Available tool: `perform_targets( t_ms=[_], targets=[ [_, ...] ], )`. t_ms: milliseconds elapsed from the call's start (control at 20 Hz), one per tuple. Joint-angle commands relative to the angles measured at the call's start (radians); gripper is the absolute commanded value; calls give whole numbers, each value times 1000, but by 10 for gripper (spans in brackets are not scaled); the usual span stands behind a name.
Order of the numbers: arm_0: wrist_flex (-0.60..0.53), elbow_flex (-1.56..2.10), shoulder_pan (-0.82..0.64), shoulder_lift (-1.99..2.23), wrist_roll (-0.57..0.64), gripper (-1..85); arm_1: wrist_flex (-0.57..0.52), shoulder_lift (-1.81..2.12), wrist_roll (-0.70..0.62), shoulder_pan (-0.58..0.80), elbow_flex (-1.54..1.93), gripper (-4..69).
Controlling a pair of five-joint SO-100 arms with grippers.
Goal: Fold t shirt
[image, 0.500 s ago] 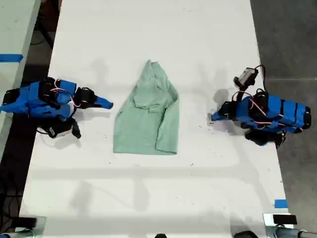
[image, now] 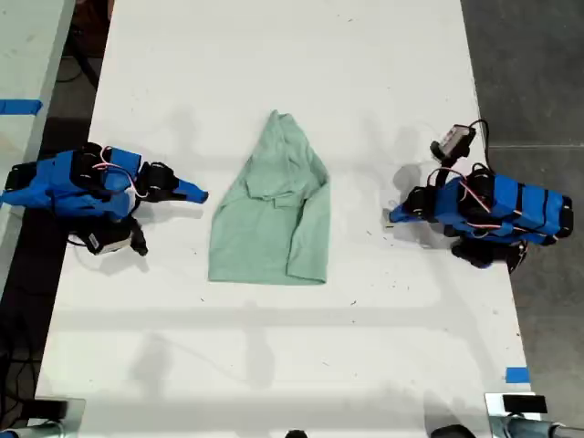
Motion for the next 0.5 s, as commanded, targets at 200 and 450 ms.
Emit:
perform_targets(
  t_ms=[200, 450],
  targets=[
    [-64, -721, 138, -1206, -103, -2, 0, 6, 14, 0, 17, 20],
    [109, -989, 242, -1470, -255, 5, -2, 6, 11, 0, 17, 20]
  ],
)
